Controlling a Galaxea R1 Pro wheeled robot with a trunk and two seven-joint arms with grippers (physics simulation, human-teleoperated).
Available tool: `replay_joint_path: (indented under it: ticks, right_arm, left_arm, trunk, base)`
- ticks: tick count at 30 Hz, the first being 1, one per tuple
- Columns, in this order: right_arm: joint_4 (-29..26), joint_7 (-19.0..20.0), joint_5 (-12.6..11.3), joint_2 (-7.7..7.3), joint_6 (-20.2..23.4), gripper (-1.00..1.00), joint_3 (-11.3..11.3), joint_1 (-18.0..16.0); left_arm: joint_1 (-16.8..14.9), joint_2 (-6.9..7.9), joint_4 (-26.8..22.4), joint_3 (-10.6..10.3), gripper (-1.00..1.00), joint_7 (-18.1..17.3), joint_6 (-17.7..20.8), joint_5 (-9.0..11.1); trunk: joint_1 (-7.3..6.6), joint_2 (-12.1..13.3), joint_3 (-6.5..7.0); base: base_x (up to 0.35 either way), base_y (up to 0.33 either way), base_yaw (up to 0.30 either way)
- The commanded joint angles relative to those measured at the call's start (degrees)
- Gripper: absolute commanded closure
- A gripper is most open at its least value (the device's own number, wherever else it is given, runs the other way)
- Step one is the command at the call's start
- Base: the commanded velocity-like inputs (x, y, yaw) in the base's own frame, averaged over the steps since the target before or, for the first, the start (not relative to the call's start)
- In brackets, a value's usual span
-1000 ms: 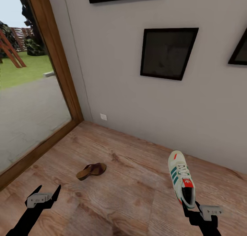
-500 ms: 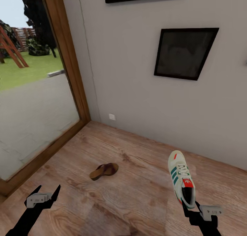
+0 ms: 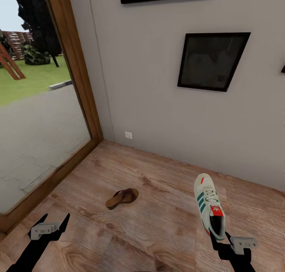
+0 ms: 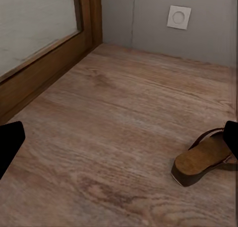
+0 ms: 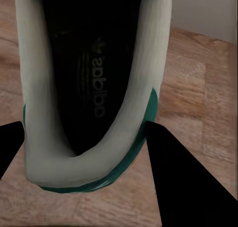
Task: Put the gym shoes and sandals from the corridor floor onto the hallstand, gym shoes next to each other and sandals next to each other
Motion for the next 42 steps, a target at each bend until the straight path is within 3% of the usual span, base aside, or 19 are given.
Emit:
replay_joint_path:
  ticks: [1,42]
  right_arm:
    - [0.0,0.0,-0.1,0.0,0.0,1.0,0.0,0.0]
    - [0.0,0.0,-0.1,-0.02,0.0,1.0,-0.1,0.0]
  left_arm:
    - [0.0,0.03,0.1,0.0,-1.0,0.0,-0.1,0.0]
    - [0.0,0.16,0.9,-0.2,-1.0,0.0,-0.7,0.0]
  trunk:
    - [0.0,0.0,0.01]
    - [0.0,0.0,0.87]
  base:
    - [0.0,0.029,-0.21]
    - [0.0,0.005,-0.262]
